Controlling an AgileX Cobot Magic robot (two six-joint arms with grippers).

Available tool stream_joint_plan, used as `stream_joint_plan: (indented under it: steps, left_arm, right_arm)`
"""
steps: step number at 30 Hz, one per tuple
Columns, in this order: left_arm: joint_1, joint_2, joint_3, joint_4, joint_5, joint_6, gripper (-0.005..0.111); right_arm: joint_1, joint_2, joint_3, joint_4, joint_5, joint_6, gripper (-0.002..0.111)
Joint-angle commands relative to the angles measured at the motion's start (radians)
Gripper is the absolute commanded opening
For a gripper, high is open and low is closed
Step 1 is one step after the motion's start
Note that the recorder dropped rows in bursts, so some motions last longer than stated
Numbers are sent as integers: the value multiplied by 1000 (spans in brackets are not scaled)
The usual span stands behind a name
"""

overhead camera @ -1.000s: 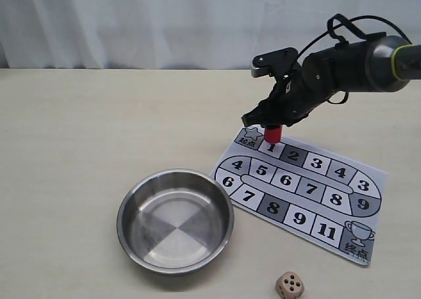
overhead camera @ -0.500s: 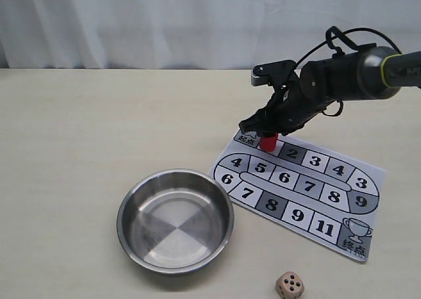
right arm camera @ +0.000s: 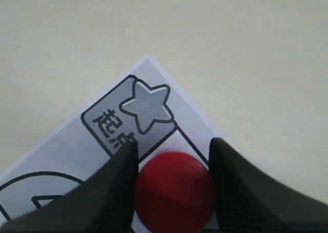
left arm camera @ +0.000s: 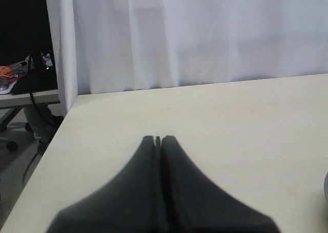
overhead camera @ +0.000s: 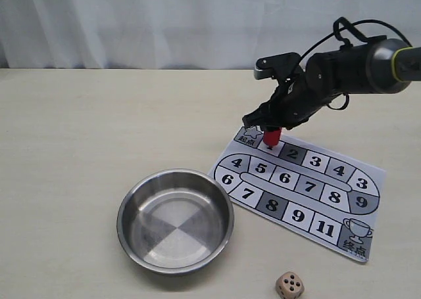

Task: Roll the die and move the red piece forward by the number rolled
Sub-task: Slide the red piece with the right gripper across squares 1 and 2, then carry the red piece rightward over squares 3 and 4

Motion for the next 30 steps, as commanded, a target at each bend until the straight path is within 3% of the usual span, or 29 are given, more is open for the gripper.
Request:
stream_joint_plan:
  steps: [1, 8, 19, 30]
  left_arm:
    - [-1, -1, 2, -3, -12, -5, 0]
    - [-1, -1, 2, -3, -12, -5, 0]
    - [-1, -1, 2, -3, -12, -5, 0]
    - [-1, -1, 2, -3, -12, -5, 0]
  right_arm:
    - [-33, -35, 2, -2, 41, -9, 4]
    - [-79, -43, 8, -2, 83, -9, 4]
    - [-78, -43, 189, -2, -122, -9, 4]
    - [-83, -134, 197, -2, -133, -9, 4]
